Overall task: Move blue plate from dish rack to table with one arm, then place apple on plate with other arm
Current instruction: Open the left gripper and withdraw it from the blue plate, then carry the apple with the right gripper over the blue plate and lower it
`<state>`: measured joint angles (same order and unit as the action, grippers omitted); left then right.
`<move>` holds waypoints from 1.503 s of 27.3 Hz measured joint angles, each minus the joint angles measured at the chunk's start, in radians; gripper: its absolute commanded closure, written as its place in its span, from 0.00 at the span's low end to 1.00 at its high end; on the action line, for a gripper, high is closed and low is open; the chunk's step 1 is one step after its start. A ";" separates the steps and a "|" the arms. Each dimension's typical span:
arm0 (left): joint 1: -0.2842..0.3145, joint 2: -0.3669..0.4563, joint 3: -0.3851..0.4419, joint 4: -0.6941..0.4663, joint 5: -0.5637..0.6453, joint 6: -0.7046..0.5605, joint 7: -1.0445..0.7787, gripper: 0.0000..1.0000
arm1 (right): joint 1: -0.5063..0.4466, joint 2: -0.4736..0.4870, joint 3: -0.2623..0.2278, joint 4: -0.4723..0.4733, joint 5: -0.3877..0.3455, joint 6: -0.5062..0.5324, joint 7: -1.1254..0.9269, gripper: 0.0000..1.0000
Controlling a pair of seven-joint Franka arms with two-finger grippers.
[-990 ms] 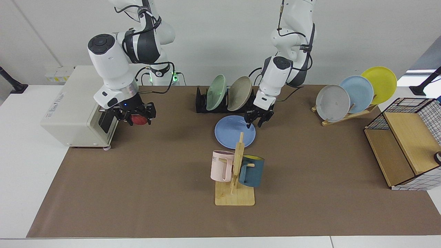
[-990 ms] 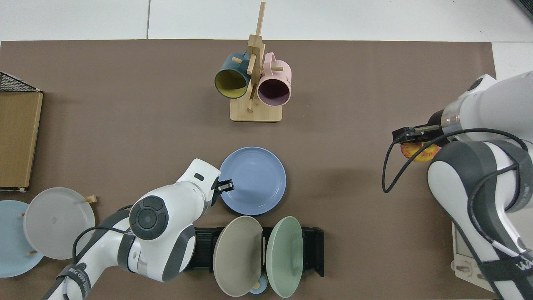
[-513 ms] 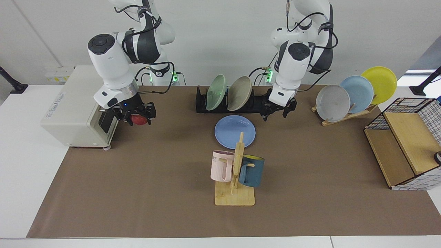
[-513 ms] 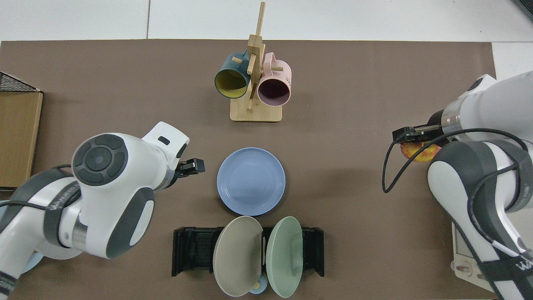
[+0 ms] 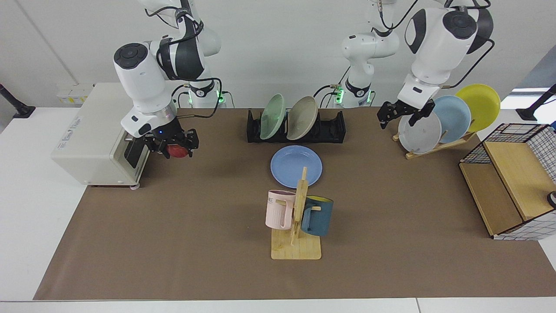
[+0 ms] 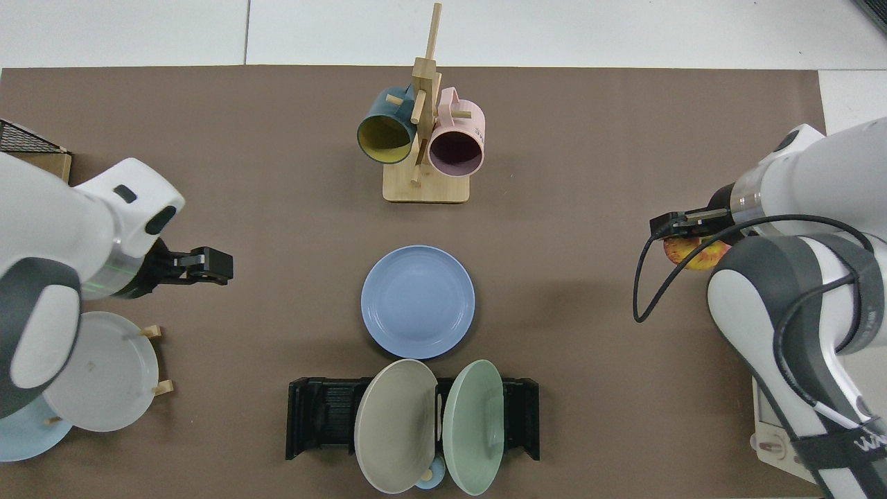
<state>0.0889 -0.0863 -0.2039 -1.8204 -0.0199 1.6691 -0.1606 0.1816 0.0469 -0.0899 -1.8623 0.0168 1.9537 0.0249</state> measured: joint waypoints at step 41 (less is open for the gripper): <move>-0.004 -0.016 0.108 0.073 0.000 -0.103 0.183 0.00 | 0.604 0.312 0.017 -0.019 0.004 0.333 0.826 1.00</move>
<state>0.0846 -0.1022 -0.0958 -1.7474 -0.0202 1.5665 0.0223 0.7859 0.3588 -0.0728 -1.8811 0.0206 2.2865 0.8510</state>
